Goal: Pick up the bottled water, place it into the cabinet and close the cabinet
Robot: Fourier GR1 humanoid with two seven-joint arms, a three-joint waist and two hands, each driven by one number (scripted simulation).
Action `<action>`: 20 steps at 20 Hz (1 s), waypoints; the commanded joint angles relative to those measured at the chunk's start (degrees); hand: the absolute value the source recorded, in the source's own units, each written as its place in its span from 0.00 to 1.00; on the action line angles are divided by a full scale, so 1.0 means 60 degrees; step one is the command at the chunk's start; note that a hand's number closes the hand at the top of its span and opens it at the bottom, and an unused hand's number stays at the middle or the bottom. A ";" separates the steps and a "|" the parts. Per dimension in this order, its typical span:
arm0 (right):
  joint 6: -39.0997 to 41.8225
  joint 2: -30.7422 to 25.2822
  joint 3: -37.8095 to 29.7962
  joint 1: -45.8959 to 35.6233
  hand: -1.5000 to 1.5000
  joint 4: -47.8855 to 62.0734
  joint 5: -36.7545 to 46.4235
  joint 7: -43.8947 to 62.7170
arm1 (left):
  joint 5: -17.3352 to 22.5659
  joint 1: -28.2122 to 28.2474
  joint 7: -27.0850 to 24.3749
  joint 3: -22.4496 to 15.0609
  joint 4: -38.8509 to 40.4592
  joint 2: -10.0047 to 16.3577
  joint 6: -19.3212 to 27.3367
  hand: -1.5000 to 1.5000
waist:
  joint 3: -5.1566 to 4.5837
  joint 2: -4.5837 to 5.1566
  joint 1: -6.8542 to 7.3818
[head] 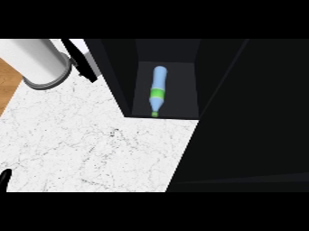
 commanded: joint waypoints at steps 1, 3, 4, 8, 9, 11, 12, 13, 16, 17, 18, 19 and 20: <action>-0.0193 0.1139 0.2423 -0.0208 1.00 0.0340 0.0080 0.0927 | 0.0666 0.0506 -0.0309 0.0512 0.0010 0.0089 -0.0572 0.00 | 0.0018 0.0064 0.0084; -0.0242 0.1380 0.2099 -0.0431 1.00 0.0486 -0.0312 0.1190 | 0.0623 0.0757 -0.0293 0.0670 -0.0405 0.0198 -0.0644 0.00 | 0.0036 0.0099 0.0160; -0.0221 0.1508 0.1928 -0.0686 1.00 0.0543 -0.0528 0.1374 | 0.0956 0.0867 -0.0368 0.0838 -0.0176 0.0353 -0.1079 0.00 | 0.0021 0.0122 0.0298; -0.0328 0.1999 0.1556 -0.1139 1.00 0.0688 -0.1217 0.1922 | 0.1371 0.1131 -0.0549 0.1451 -0.0189 0.0445 -0.1498 0.00 | 0.0030 0.0140 0.0303; -0.0368 0.2094 0.1463 -0.1522 1.00 0.0696 -0.1098 0.2285 | 0.1455 0.1431 -0.0760 0.1621 0.0036 0.0591 -0.1986 0.00 | 0.0018 0.0117 0.0390; -0.0671 0.2611 0.1625 -0.2220 1.00 0.1183 -0.1161 0.2646 | 0.1878 0.1196 -0.0643 0.1984 0.0151 0.0628 -0.2029 0.00 | 0.0020 0.0157 0.0306; -0.1116 0.2628 0.1591 -0.2877 1.00 0.1731 -0.1187 0.2673 | 0.2196 0.1258 -0.0513 0.2312 0.0124 0.0800 -0.2172 0.00 | 0.0031 0.0171 0.0281; -0.1533 0.2641 0.1642 -0.3374 1.00 0.1623 -0.1385 0.3114 | 0.1955 0.1672 -0.0790 0.2190 0.0111 0.0661 -0.2488 0.00 | 0.0038 0.0128 0.0220; -0.2666 0.2665 0.1128 -0.4875 1.00 0.2086 -0.2126 0.3718 | 0.2533 0.2456 -0.0886 0.2798 -0.0289 0.0867 -0.3190 0.00 | 0.0040 0.0119 0.0388; -0.2956 0.2670 0.1042 -0.5360 1.00 0.2325 -0.2383 0.3954 | 0.2480 0.2472 -0.1084 0.2880 0.0133 0.0690 -0.3399 0.00 | 0.0045 0.0116 0.0212; -0.3569 0.2673 0.1239 -0.6019 1.00 0.2732 -0.2279 0.3925 | 0.2975 0.2380 -0.0744 0.3322 -0.0034 0.0856 -0.3134 0.00 | 0.0047 0.0135 0.0176; -0.3692 0.2676 0.0580 -0.6708 1.00 0.2848 -0.2814 0.4255 | 0.3056 0.2426 -0.0806 0.3401 -0.0056 0.0908 -0.3377 0.00 | 0.0046 0.0153 0.0248; -0.3816 0.2678 0.0828 -0.6593 1.00 0.3562 -0.2982 0.3562 | 0.3429 0.2136 -0.0732 0.3874 0.0299 0.0915 -0.3342 0.00 | 0.0058 0.0139 0.0025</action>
